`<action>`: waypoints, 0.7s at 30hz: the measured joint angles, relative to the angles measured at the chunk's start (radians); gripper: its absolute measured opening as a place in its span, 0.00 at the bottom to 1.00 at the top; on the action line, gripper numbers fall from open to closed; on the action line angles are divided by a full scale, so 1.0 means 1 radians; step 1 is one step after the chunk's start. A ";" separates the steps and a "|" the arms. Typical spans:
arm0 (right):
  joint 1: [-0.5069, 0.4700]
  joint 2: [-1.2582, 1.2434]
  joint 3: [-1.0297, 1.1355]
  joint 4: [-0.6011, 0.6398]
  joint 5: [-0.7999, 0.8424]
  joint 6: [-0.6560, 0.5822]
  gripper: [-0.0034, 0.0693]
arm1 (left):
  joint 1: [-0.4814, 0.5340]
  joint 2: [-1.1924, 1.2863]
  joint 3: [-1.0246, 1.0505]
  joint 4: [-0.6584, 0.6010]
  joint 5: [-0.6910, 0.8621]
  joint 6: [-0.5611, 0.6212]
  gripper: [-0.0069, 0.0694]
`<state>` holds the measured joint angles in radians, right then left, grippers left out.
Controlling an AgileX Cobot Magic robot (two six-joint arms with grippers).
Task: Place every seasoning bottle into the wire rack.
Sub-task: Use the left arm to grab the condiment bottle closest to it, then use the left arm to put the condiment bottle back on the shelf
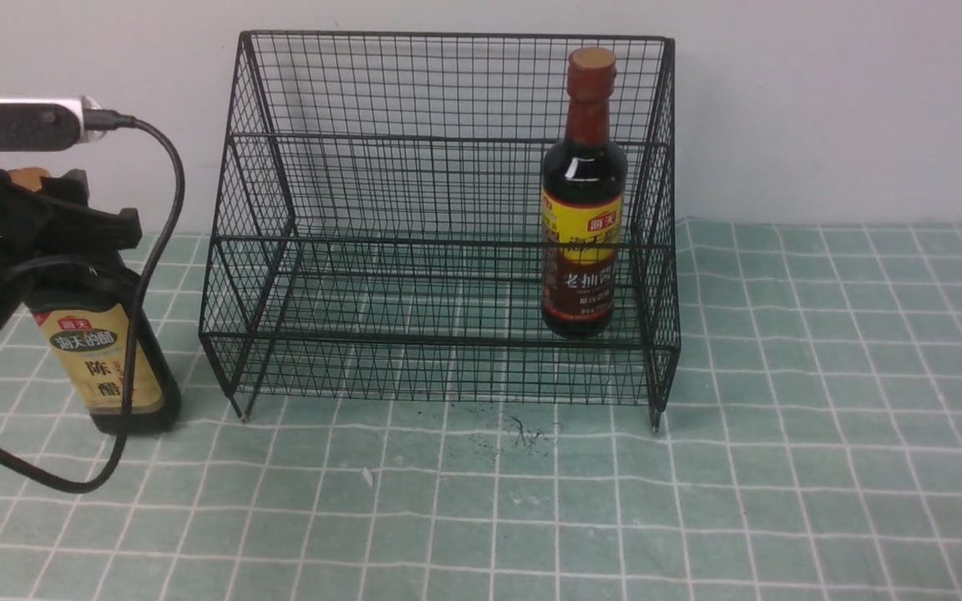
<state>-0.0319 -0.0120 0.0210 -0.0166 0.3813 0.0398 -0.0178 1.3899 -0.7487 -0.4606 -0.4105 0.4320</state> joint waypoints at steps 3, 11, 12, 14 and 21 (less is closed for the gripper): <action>0.000 0.000 0.000 0.000 0.000 0.000 0.03 | 0.000 -0.101 -0.071 -0.053 0.073 0.041 0.48; 0.000 0.000 0.000 0.000 0.000 0.000 0.03 | -0.007 -0.224 -0.340 -0.071 0.216 0.060 0.48; 0.000 0.000 0.000 0.000 0.000 0.000 0.03 | -0.009 -0.224 -0.340 -0.071 0.216 0.058 0.48; 0.000 0.000 0.000 0.000 0.000 0.000 0.03 | -0.040 -0.203 -0.404 -0.075 0.230 0.054 0.48; 0.000 0.000 0.000 0.000 0.000 0.000 0.03 | -0.180 -0.051 -0.522 -0.101 0.247 0.054 0.48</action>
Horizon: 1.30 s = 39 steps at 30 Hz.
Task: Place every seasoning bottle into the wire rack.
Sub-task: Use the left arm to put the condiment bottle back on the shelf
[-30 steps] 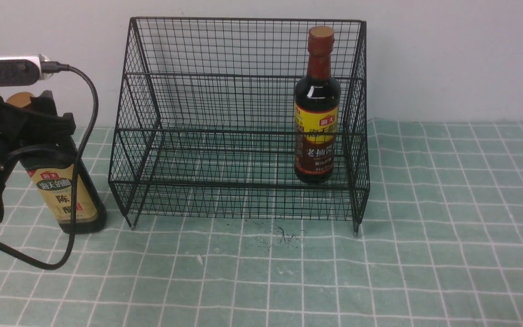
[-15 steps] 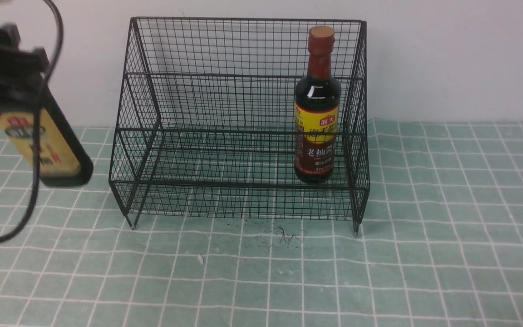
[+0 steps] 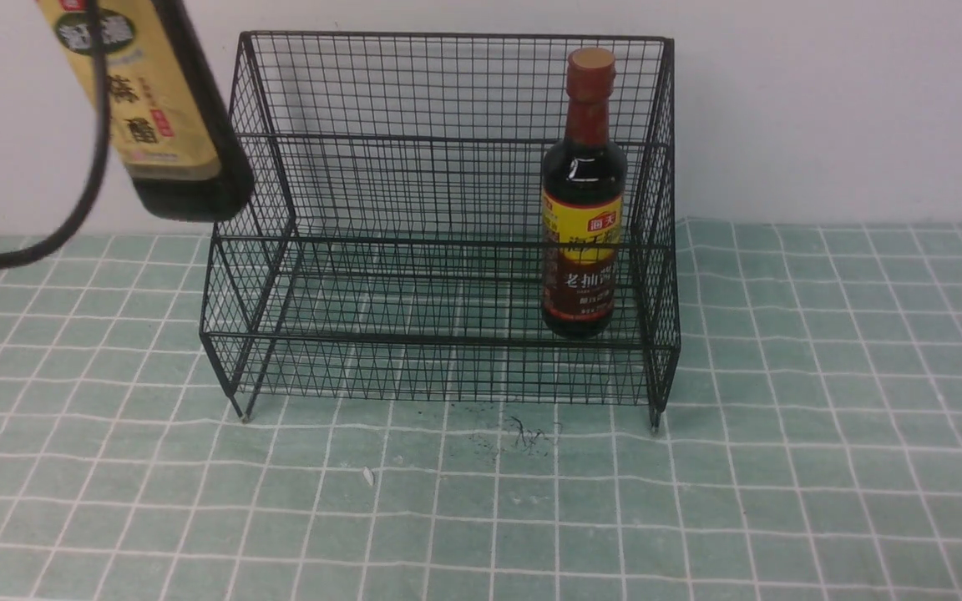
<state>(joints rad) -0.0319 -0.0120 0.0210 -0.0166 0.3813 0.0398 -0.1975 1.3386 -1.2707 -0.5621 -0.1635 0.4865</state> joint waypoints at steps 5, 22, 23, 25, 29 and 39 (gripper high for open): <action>0.000 0.000 0.000 0.000 0.000 0.000 0.03 | -0.030 0.128 -0.045 -0.019 -0.001 0.008 0.48; 0.000 0.000 0.000 0.001 0.000 0.000 0.03 | -0.031 0.287 -0.074 -0.023 -0.165 0.021 0.48; 0.000 0.000 0.000 0.001 0.000 0.000 0.03 | -0.031 0.295 -0.076 -0.030 -0.187 0.023 0.48; 0.000 0.000 0.000 0.001 0.000 0.000 0.03 | -0.031 0.307 -0.076 -0.039 -0.221 0.026 0.48; 0.000 0.000 0.000 0.001 0.000 0.000 0.03 | -0.031 0.315 -0.076 -0.051 -0.250 0.028 0.48; 0.000 0.000 0.000 0.001 0.000 0.000 0.03 | -0.049 0.324 -0.093 -0.052 -0.255 0.038 0.48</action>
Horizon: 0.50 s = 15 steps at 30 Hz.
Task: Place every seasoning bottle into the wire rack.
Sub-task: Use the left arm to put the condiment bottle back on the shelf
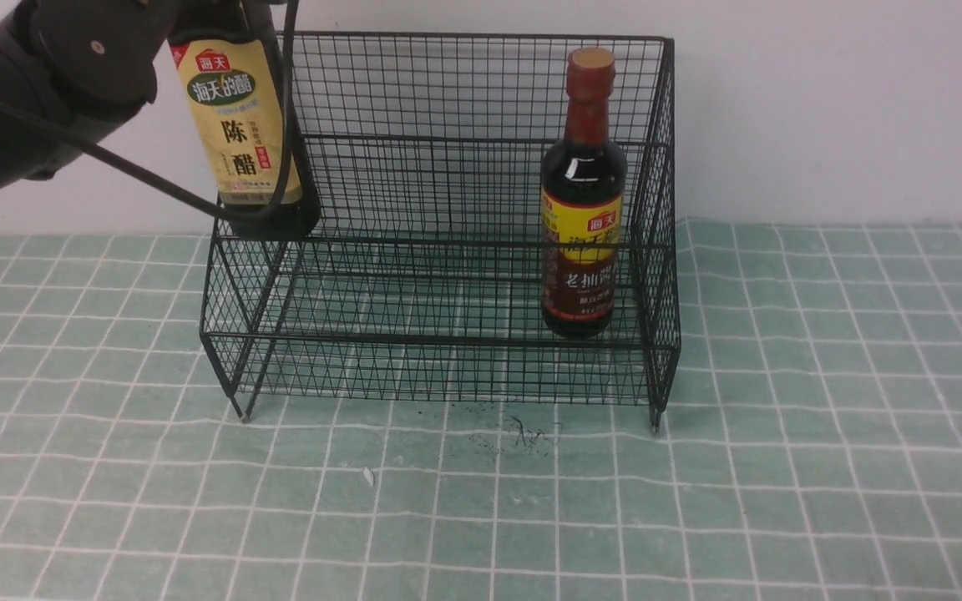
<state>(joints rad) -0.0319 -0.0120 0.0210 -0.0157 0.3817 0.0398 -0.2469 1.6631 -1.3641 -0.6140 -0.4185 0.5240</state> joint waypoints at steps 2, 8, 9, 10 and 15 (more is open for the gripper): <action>0.000 0.000 0.000 0.000 0.000 0.000 0.03 | -0.003 0.004 -0.011 -0.004 0.015 0.002 0.48; 0.000 0.000 0.000 0.000 0.000 0.000 0.03 | -0.009 0.014 -0.024 -0.010 0.036 0.008 0.48; 0.000 0.000 0.000 0.000 0.000 0.000 0.03 | -0.009 0.014 -0.024 -0.011 0.048 0.012 0.48; 0.000 0.000 0.000 0.001 0.000 0.000 0.03 | -0.009 0.016 -0.024 -0.011 0.067 0.013 0.48; 0.000 0.000 0.000 0.001 0.000 0.000 0.03 | -0.009 0.027 -0.020 -0.011 0.181 0.018 0.48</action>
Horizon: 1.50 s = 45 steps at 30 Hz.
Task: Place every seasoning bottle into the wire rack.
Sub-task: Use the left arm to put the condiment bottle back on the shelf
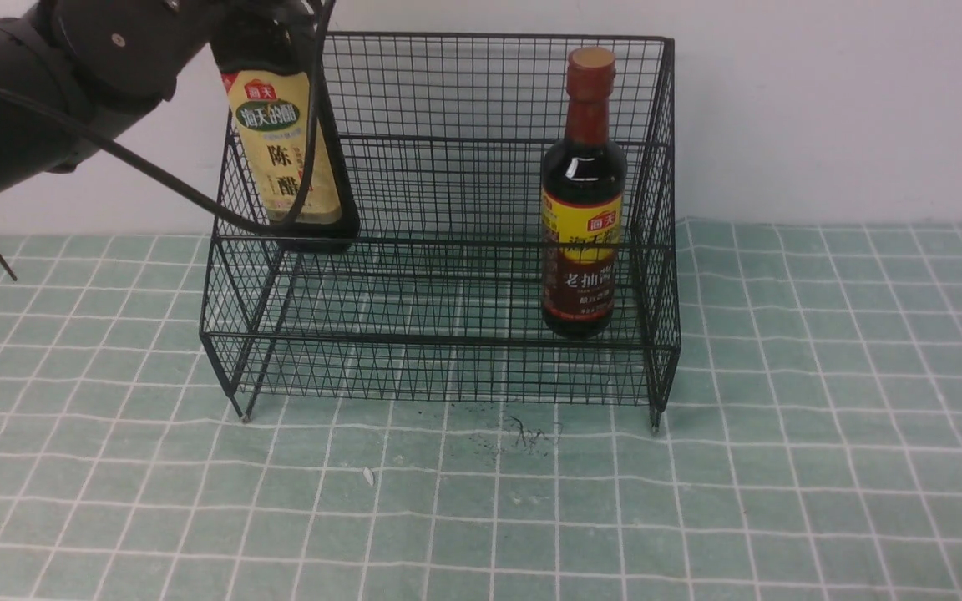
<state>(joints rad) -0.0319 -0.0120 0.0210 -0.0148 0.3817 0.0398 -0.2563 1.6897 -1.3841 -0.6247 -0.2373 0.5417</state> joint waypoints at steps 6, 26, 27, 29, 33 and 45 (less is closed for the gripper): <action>0.000 0.000 0.000 0.000 0.000 0.000 0.03 | -0.001 0.044 0.043 0.001 0.064 0.013 0.48; 0.000 0.000 0.000 0.000 0.000 0.000 0.03 | -0.001 0.068 0.046 0.008 0.136 0.099 0.49; 0.000 0.000 0.000 0.000 0.000 0.000 0.03 | -0.001 0.066 0.046 0.008 0.146 0.115 0.50; 0.000 0.000 0.000 0.000 0.000 0.000 0.03 | -0.001 0.062 0.044 0.010 0.161 0.136 0.53; 0.000 0.000 0.000 0.000 0.000 0.000 0.03 | -0.001 0.049 0.041 0.011 0.204 0.156 0.60; 0.000 0.000 0.000 0.000 0.000 0.000 0.03 | -0.001 -0.026 0.036 0.022 0.263 0.197 0.61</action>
<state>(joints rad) -0.0319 -0.0120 0.0210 -0.0148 0.3817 0.0398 -0.2575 1.6637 -1.3484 -0.6028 0.0256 0.7386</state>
